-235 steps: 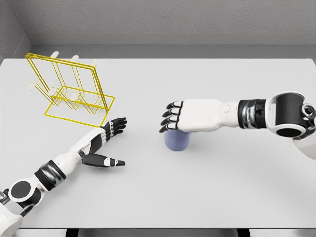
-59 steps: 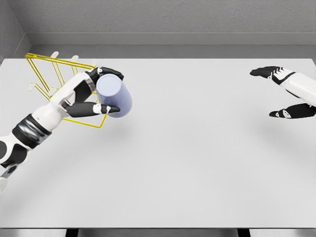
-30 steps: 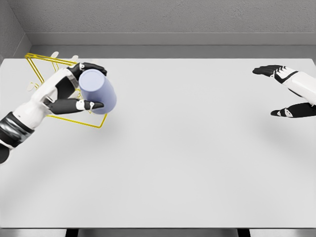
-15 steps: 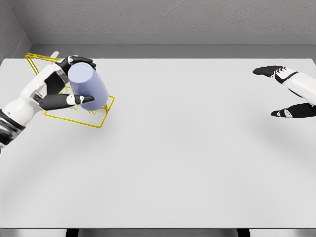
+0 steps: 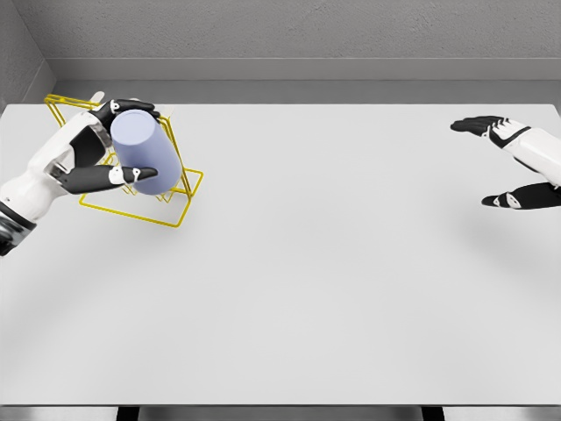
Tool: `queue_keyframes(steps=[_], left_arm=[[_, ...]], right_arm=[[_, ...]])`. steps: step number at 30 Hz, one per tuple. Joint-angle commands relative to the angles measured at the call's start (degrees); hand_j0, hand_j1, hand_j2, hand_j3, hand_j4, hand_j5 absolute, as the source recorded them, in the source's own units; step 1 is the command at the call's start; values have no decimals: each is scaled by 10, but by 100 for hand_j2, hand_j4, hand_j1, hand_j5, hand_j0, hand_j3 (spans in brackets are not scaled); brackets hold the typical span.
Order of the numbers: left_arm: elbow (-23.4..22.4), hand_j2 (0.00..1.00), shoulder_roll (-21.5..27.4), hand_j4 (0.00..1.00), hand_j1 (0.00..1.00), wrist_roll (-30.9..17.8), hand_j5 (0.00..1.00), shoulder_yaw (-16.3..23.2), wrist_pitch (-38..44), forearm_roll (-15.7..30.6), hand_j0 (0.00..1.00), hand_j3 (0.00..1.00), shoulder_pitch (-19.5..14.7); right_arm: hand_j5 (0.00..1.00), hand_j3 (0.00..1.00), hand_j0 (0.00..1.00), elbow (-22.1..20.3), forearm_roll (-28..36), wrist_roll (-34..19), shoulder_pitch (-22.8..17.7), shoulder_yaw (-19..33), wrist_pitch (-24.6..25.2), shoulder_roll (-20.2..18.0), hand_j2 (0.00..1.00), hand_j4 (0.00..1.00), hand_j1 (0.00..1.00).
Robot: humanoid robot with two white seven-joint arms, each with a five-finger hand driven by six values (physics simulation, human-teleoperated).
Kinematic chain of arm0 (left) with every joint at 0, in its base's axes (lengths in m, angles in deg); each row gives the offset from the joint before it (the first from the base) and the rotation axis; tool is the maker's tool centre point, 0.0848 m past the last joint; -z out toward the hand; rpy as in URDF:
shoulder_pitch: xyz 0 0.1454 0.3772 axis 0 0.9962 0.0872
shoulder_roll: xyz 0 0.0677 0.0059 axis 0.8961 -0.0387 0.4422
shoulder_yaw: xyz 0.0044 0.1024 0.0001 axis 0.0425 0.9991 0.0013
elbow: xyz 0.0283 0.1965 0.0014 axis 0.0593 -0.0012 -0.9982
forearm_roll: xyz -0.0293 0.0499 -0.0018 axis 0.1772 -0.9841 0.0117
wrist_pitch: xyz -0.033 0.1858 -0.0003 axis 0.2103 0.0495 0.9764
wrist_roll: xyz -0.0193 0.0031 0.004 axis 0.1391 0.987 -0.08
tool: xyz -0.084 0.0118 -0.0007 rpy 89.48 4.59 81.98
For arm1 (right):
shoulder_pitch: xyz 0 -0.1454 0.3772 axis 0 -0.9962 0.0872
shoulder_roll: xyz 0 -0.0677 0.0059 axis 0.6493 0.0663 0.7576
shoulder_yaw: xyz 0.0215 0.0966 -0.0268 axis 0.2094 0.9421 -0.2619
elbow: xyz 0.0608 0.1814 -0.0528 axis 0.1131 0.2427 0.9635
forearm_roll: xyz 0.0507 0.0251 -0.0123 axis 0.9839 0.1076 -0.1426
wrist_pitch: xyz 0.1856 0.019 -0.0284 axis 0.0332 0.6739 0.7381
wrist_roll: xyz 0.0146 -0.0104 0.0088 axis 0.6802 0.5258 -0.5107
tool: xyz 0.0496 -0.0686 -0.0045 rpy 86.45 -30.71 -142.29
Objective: Place the cup on the cup holder with both arms
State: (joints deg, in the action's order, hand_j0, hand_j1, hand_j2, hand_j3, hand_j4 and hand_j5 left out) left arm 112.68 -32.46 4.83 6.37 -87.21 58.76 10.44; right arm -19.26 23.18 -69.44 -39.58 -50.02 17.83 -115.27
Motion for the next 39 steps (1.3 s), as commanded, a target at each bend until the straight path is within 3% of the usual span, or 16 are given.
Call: queue_keyframes(steps=[1,13,15,18,19,25,32,39], left_arm=[[-4,71,0,71,71,0,71,0,0,2,71,71,0],[-27,72,0,72,72,0,72,0,0,3,72,72,-1],[-28,77,-1,77,77,0,77,0,2,2,77,77,-1],[-28,94,-4,94,94,0,94,0,5,2,94,94,-3],[-27,94,-3,94,94,0,94,1,5,2,94,94,-3],[-26,93,-3,93,93,0,93,0,5,2,93,93,-3],[-20,79,-5,79,79,0,79,0,2,2,79,79,-1],[-18,78,-6,78,78,0,78,1,2,1,78,78,-2]], right_arm=[[100,100,100,0,4,0,0,2,2,-1,100,100,100],[100,100,100,-1,4,0,0,1,2,-1,100,100,100],[100,100,100,-1,4,0,0,1,2,-1,100,100,100],[100,100,100,0,4,0,0,2,2,-1,100,100,100],[100,100,100,0,4,0,0,2,2,-1,100,100,100],[100,100,100,0,4,0,0,2,2,-1,100,100,100],[100,100,100,0,4,0,0,2,2,-1,100,100,100],[100,100,100,0,4,0,0,2,2,-1,100,100,100]])
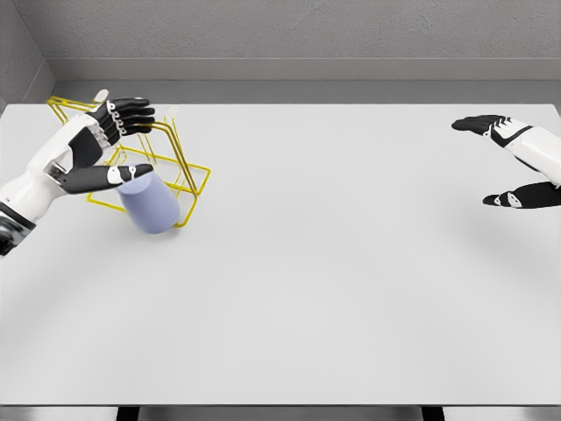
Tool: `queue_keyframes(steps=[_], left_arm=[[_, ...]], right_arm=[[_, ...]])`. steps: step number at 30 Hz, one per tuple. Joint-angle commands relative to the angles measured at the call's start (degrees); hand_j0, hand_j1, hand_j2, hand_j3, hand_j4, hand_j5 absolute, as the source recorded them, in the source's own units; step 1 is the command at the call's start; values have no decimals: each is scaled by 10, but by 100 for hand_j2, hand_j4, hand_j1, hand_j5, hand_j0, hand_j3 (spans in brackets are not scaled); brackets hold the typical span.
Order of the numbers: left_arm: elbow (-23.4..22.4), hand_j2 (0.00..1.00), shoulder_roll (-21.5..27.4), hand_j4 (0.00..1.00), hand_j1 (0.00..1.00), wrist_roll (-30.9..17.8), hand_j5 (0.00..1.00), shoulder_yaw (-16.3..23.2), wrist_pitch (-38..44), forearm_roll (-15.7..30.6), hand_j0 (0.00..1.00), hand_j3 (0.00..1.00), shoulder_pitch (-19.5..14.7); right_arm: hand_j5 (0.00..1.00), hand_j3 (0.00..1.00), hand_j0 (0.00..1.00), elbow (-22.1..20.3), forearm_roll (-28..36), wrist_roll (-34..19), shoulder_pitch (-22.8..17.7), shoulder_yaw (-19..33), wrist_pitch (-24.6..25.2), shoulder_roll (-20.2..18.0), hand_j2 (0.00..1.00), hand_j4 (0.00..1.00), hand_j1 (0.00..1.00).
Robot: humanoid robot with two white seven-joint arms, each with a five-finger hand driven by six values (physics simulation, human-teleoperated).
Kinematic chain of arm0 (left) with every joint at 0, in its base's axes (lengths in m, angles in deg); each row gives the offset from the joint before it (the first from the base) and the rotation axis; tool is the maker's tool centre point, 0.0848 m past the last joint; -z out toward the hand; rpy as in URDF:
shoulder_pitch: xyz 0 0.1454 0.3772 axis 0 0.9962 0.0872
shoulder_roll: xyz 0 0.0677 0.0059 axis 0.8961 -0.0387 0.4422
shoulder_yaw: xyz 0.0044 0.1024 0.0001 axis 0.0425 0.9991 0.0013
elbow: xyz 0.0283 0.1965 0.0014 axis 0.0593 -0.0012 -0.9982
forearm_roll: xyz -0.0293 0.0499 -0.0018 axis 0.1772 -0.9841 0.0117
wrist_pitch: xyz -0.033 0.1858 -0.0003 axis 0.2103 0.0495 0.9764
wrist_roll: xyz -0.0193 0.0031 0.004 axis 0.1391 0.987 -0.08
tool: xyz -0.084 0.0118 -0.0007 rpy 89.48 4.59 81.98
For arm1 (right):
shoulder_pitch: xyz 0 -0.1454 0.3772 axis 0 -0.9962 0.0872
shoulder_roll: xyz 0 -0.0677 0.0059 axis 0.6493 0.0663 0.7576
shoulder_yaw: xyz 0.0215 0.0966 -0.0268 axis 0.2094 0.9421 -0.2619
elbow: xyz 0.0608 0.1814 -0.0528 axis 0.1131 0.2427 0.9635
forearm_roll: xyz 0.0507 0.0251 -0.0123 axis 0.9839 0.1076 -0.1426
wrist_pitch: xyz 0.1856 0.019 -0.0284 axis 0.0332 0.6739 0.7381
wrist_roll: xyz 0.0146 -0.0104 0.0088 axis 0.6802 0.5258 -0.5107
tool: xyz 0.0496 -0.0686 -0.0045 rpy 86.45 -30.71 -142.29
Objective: Place the cup on the cup holder with both arms
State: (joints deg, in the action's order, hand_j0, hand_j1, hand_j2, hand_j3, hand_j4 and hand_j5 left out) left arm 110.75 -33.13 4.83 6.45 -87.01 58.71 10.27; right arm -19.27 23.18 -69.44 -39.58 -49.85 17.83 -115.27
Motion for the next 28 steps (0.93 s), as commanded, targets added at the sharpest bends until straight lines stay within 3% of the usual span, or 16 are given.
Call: queue_keyframes(steps=[1,4,13,20,24,28], left_arm=[[1,79,0,79,79,0,79,0,0,2,79,79,0],[1,94,0,94,94,0,94,0,4,1,94,94,-1],[12,94,1,94,94,0,94,0,-1,1,94,94,-1],[28,95,46,95,95,2,95,-6,-41,15,95,95,1],[27,100,83,100,100,4,100,-34,-82,24,100,100,25],[22,100,91,100,100,3,100,-100,-156,34,100,100,103]], right_arm=[[100,100,100,0,4,0,0,0,2,-1,100,100,100],[100,100,100,0,4,0,0,0,2,-1,100,100,100],[100,100,100,0,4,0,0,0,2,-1,100,100,100],[100,100,100,0,4,0,0,0,2,-1,100,100,100],[100,100,100,0,4,0,0,0,2,-1,100,100,100],[100,100,100,0,4,0,0,0,2,-1,100,100,100]])
